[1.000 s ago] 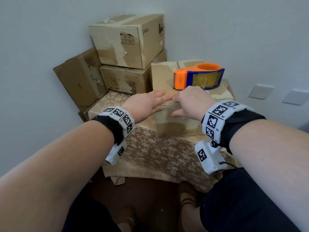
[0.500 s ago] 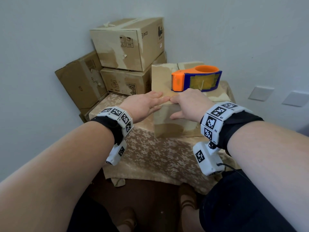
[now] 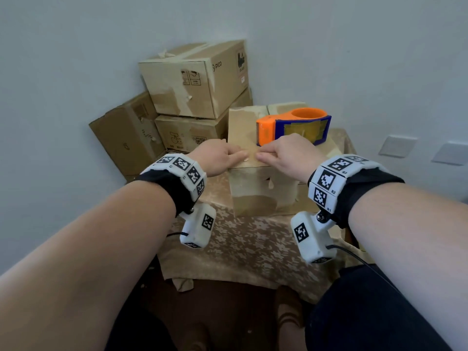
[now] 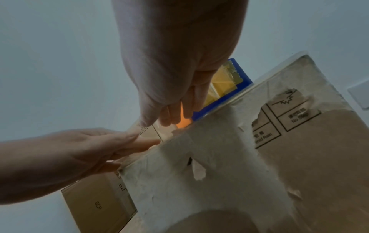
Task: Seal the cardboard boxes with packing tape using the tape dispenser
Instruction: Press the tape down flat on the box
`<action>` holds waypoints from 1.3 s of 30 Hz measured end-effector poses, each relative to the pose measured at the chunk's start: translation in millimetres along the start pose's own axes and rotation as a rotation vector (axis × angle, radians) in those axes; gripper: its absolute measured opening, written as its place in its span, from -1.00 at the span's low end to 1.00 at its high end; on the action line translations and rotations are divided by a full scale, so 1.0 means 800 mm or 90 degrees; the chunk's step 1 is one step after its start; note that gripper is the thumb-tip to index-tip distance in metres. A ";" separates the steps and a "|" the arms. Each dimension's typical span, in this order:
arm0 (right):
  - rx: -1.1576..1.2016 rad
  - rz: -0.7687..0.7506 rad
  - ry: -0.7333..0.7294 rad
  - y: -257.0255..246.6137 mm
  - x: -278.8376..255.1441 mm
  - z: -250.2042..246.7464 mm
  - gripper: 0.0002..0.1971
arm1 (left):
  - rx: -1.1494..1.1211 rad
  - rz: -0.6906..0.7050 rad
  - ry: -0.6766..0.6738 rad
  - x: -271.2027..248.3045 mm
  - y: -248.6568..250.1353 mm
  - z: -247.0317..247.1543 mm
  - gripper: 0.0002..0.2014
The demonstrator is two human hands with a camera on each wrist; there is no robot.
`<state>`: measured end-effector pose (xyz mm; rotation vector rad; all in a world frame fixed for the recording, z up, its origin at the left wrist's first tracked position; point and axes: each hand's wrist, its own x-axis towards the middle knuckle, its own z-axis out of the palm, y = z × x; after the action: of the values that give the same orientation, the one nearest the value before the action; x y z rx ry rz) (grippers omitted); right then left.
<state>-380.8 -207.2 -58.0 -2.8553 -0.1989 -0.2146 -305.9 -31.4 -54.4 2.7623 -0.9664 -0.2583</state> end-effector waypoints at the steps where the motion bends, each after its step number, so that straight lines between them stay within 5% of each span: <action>1: 0.000 -0.001 -0.007 0.000 0.002 0.000 -0.58 | 0.016 0.004 -0.011 0.002 0.004 0.001 -0.52; 11: -0.101 -0.028 -0.039 0.007 0.010 0.017 -0.57 | 0.048 0.021 -0.001 0.005 0.002 0.018 -0.42; 26: -0.182 -0.036 -0.026 0.005 0.010 0.026 -0.58 | 0.226 0.024 -0.094 0.005 0.021 0.007 -0.37; 39: -0.157 -0.011 -0.017 0.004 0.012 0.030 -0.60 | 0.255 0.069 -0.054 0.012 0.007 0.016 -0.33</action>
<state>-367.5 -202.6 -80.1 -3.1038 -0.2174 -0.2187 -304.6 -43.2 -66.5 3.0592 -1.3116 -0.1814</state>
